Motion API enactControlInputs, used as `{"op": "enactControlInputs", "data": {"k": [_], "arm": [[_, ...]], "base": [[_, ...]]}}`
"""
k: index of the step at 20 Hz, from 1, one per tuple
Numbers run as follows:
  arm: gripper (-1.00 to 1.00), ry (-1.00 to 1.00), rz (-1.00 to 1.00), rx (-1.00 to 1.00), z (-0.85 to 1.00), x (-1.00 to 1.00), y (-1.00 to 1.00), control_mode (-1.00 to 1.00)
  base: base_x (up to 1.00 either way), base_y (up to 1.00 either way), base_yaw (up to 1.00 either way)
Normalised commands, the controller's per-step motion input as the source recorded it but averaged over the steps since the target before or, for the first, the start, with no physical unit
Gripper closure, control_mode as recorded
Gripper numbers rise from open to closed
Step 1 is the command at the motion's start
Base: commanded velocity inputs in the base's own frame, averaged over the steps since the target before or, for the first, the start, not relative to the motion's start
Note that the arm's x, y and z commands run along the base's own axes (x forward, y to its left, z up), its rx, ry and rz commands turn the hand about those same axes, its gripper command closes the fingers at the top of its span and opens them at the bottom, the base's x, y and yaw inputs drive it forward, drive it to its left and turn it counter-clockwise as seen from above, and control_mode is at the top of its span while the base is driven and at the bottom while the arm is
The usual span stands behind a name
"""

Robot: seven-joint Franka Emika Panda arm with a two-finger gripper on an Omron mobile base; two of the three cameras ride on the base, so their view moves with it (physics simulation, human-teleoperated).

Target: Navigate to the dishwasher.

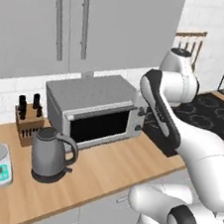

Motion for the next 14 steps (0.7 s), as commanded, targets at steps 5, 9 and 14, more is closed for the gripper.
{"op": "enactControlInputs", "data": {"k": [5,9,14], "arm": [[-1.00,0.00,0.00,0.00,0.00,0.00,0.00,1.00],[-1.00,0.00,0.00,0.00,0.00,0.00,0.00,1.00],[-1.00,0.00,0.00,0.00,0.00,0.00,0.00,1.00]], "base": [[0.00,-0.28,-0.68],[0.00,-0.25,-0.73],[0.00,-0.22,-0.77]]}}
